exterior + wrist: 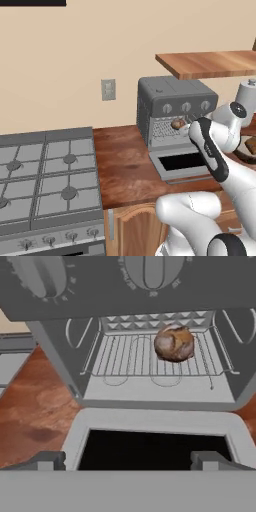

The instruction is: Pick up the heated bread from the toaster oven and place it in the bowl. Then move the bread bowl to the dining counter.

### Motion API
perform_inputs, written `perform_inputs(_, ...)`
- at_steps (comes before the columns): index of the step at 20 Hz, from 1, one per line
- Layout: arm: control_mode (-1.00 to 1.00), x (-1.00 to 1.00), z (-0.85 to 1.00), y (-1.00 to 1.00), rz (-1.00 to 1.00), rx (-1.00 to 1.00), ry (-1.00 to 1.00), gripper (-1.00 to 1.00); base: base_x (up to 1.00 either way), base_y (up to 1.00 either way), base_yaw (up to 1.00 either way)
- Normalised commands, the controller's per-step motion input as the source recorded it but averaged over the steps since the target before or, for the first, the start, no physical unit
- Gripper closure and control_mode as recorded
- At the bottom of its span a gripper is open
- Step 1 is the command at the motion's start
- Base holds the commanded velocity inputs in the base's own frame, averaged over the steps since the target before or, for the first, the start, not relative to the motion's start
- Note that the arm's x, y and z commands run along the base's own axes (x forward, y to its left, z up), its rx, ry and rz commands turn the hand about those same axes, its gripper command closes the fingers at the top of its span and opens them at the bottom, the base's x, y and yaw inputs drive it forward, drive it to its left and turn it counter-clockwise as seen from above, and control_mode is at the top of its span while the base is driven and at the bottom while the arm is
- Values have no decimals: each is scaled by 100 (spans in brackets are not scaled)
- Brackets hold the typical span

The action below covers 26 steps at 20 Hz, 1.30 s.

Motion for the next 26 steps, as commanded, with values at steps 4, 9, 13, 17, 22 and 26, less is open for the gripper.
perform_inputs(4, -100, 44, -27, 0, 0, 0, -3, -100, 0, 0, 0)
perform_inputs(9, -100, 40, -30, 0, 0, 0, -3, -100, 0, 0, 0)
perform_inputs(13, -100, 46, -17, 0, 0, 0, -4, -100, 0, 0, 0)
perform_inputs(17, -100, 43, -1, 0, 0, 2, -3, -100, 0, 0, 0)
perform_inputs(22, -100, 36, -3, 0, -1, 3, -1, -100, 0, 0, 0)
perform_inputs(26, -100, 29, -21, 0, 0, 0, -1, -100, 0, 0, 0)
